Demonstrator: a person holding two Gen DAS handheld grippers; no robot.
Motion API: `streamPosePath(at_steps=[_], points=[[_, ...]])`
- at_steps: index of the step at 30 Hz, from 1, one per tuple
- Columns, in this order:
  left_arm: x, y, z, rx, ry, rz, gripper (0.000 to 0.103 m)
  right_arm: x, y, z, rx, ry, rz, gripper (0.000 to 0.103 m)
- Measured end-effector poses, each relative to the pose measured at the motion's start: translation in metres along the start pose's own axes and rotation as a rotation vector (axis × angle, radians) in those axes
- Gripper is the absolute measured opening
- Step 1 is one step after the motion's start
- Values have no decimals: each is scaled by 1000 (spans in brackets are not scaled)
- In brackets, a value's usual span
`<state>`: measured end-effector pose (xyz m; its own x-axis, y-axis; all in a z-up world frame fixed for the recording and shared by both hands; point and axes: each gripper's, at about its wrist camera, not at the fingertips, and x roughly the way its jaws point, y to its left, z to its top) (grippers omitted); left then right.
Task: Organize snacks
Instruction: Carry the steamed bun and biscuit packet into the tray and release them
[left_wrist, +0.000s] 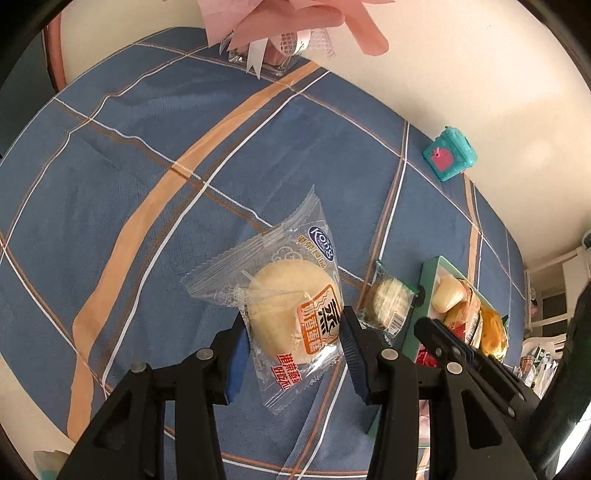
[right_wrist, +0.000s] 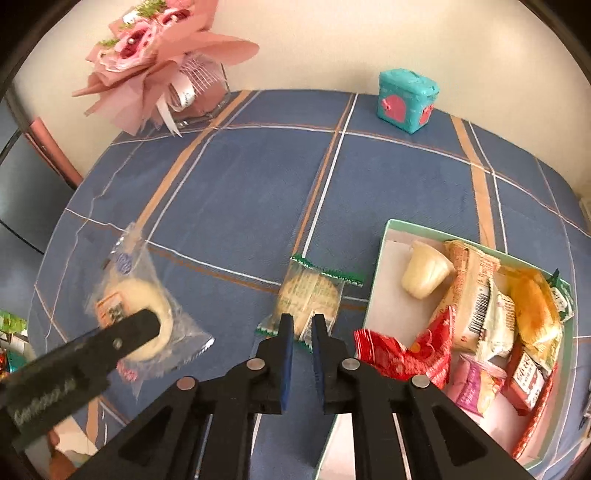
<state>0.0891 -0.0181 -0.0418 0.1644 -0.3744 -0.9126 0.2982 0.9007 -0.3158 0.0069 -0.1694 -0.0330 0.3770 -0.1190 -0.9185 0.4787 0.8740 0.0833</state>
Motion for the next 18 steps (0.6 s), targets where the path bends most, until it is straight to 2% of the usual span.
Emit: streamPosePath(at_steps=[1, 2, 3, 16, 18], points=[[2, 1, 1, -3, 5, 2, 48, 4, 0, 2, 3, 3, -4, 28], [3, 3, 2, -4, 9, 3, 48, 7, -1, 4, 8, 6, -11, 47], [5, 5, 3, -7, 11, 5, 48, 11, -1, 6, 16, 7, -17, 57], [14, 23, 17, -52, 14, 0, 48, 60, 3, 13, 70, 84, -35, 58], [14, 22, 18, -52, 15, -1, 48, 62, 4, 12, 74, 86, -35, 55]])
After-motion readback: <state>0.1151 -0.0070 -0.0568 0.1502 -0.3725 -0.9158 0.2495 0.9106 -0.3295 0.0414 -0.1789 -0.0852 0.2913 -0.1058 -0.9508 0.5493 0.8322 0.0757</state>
